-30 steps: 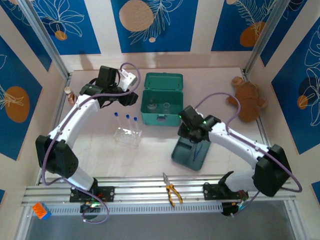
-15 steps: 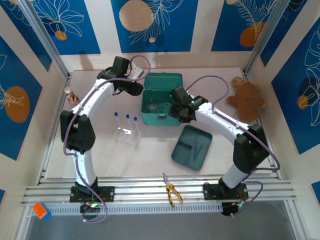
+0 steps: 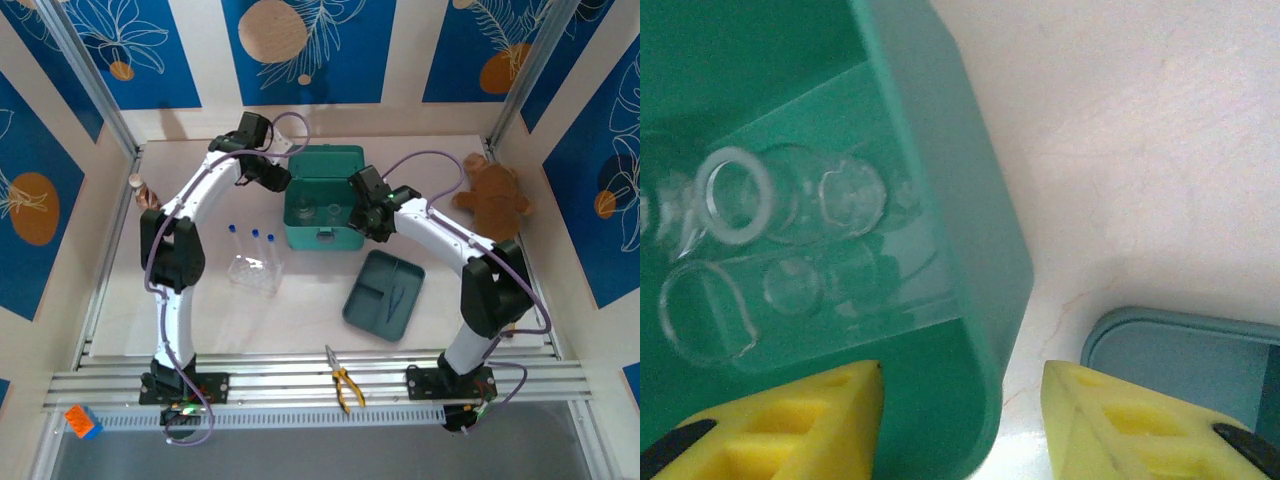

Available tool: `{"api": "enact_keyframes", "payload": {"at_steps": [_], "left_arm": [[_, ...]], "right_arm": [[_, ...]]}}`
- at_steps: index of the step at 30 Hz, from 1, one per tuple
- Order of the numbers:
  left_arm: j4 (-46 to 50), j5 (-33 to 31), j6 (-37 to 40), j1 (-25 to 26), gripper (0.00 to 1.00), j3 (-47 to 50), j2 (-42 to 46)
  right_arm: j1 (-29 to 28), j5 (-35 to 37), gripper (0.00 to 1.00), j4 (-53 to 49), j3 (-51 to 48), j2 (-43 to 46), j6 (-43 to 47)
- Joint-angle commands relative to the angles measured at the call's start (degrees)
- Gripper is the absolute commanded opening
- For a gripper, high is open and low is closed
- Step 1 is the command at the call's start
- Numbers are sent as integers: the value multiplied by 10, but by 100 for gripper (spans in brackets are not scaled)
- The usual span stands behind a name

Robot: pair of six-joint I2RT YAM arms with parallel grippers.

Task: Organize the chemistry lab equipment

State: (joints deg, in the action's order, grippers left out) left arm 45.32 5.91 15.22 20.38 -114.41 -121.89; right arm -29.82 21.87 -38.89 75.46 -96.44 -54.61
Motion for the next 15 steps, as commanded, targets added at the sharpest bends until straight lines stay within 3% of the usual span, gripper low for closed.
{"api": "enact_keyframes", "payload": {"at_steps": [1,10,15], "left_arm": [[20,-12,16,13,53,-24,-23],[18,13,7,14,53,-43,-45],[-18,27,-10,14,53,-11,-12]], "right_arm": [[7,-22,46,-2,17,-14,11],[14,-32,46,5,19,-33,14],[16,-36,46,7,16,-35,18]]}}
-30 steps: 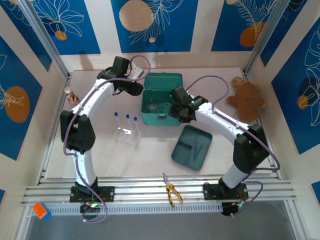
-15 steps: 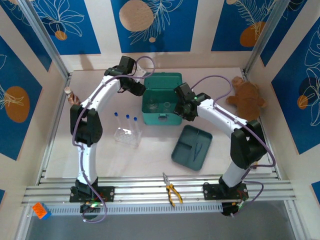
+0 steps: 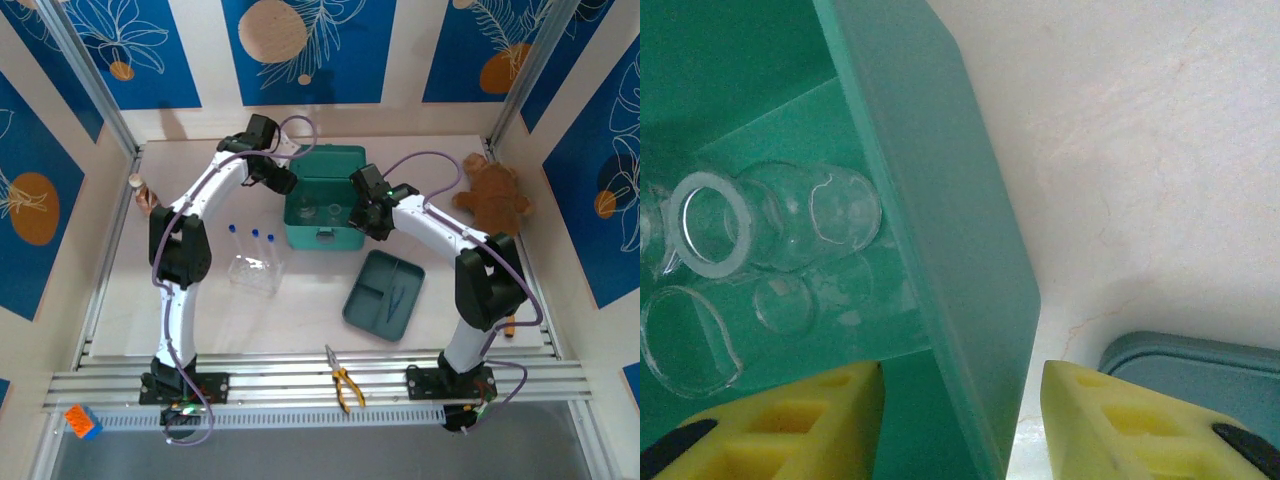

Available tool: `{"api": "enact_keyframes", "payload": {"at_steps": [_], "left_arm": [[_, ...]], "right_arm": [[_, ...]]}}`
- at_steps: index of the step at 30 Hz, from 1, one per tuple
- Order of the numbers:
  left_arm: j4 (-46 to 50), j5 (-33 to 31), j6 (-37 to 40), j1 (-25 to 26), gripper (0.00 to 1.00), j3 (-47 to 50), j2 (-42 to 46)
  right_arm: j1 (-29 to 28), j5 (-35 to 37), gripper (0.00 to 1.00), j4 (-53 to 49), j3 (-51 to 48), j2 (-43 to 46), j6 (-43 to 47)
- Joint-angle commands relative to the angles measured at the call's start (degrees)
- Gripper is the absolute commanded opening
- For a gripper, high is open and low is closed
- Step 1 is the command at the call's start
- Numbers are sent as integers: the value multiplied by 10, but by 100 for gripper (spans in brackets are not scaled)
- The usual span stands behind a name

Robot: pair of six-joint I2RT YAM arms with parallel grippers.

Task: Organize the chemistry lab equipment

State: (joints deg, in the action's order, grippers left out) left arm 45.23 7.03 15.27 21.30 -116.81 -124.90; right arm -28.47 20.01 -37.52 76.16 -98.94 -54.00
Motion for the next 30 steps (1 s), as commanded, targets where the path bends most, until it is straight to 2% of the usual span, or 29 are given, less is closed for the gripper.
{"api": "enact_keyframes", "payload": {"at_steps": [1,4,8,11,16,23,30], "left_arm": [[-29,16,-15,5,53,24,27],[-29,26,-19,7,53,20,28],[28,15,-5,9,53,-43,-28],[48,6,9,8,45,-49,-43],[22,29,31,10,34,43,19],[20,35,31,11,33,123,87],[45,49,28,32,35,151,125]], "right_arm": [[3,-18,46,-7,9,-10,12],[4,-19,46,-7,11,-13,14],[11,-20,46,-11,14,-18,19],[17,-19,46,-13,14,-19,26],[33,-20,45,-17,17,-22,41],[56,-18,43,-28,45,-39,70],[78,-20,43,-54,115,-84,99]]}}
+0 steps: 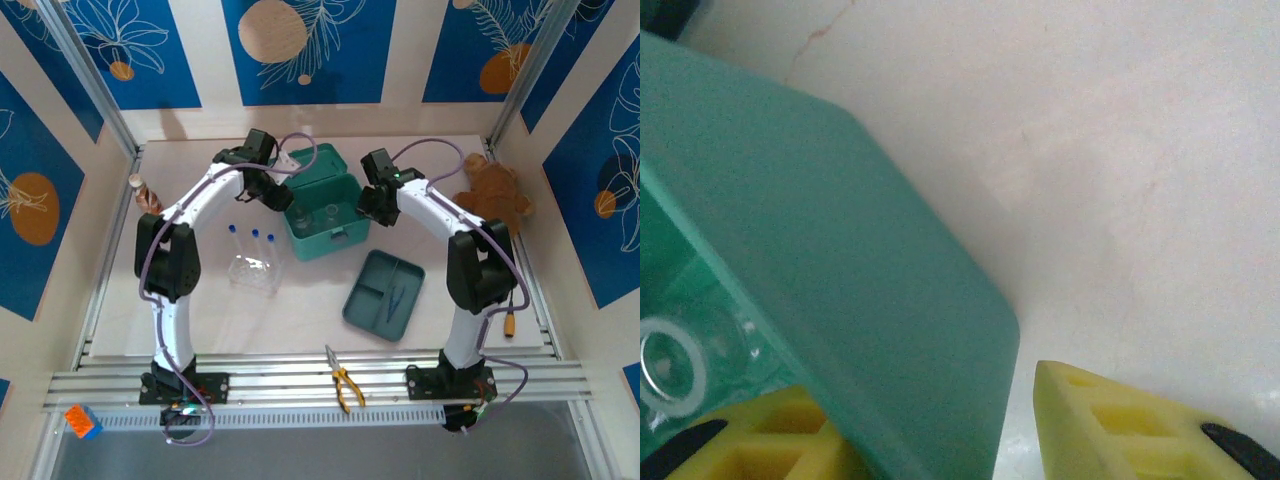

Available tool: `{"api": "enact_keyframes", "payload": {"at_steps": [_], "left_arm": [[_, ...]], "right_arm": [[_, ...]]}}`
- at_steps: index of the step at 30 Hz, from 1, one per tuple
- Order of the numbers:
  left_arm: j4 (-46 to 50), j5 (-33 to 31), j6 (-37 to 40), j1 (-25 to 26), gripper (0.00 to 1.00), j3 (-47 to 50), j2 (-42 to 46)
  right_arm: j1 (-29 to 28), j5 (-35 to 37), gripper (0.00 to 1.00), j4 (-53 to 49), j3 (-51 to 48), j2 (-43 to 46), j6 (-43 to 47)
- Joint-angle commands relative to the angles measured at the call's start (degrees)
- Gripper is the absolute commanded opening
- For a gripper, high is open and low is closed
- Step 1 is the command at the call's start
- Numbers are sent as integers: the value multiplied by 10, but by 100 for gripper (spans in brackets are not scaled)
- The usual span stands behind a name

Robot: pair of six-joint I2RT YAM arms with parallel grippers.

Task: Organize the chemistry lab equipment

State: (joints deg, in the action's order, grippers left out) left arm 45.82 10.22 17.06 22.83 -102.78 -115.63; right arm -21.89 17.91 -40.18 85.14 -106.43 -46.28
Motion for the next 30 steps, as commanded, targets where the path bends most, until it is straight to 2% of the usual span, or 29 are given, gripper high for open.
{"api": "enact_keyframes", "payload": {"at_steps": [1,6,9,16,22,30], "left_arm": [[43,17,13,21,35,14,36],[55,10,20,34,38,33,61],[47,-18,17,34,42,40,68],[55,-52,5,33,48,27,95],[93,-85,3,47,49,-17,124],[107,-110,-4,147,53,-30,136]], "right_arm": [[12,-1,43,-26,29,-10,26],[13,-8,45,-16,47,7,48],[9,-14,46,-17,53,26,52],[-8,0,49,-29,37,104,50],[-12,18,49,-31,-54,221,29],[-21,40,49,-60,-218,361,-9]]}}
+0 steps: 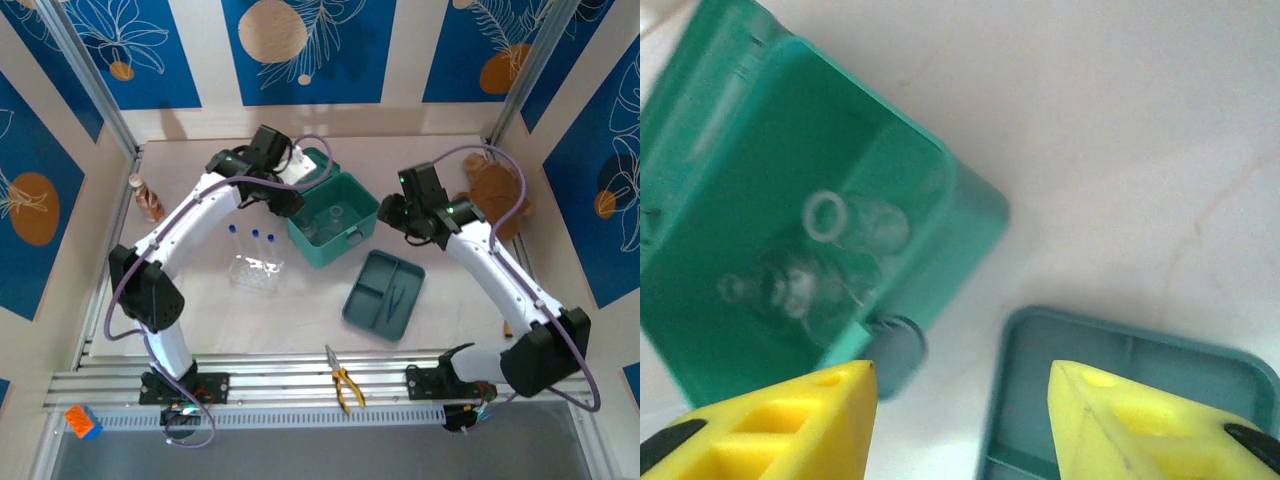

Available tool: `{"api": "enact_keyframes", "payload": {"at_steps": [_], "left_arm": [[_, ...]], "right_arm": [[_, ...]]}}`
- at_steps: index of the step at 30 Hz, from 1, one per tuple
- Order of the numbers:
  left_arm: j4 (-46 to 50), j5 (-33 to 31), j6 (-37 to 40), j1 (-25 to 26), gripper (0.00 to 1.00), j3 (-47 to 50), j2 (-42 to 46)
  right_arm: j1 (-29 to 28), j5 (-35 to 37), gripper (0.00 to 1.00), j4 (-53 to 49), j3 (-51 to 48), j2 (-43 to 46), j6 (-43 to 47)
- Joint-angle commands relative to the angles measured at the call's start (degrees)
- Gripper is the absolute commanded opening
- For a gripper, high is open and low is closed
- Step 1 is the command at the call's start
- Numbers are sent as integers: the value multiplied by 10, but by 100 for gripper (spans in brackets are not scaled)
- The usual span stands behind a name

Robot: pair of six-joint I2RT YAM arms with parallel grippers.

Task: Organize the chemistry lab equipment

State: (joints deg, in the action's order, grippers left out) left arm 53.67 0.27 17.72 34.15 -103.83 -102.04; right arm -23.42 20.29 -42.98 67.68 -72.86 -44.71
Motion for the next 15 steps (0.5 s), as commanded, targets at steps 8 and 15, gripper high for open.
{"api": "enact_keyframes", "payload": {"at_steps": [8,15], "left_arm": [[17,37,-86,145,53,-37,-49],[-45,12,-147,223,54,-37,-84]], "right_arm": [[27,35,49,-79,-168,153,-73],[99,30,50,-124,-221,255,-92]]}}
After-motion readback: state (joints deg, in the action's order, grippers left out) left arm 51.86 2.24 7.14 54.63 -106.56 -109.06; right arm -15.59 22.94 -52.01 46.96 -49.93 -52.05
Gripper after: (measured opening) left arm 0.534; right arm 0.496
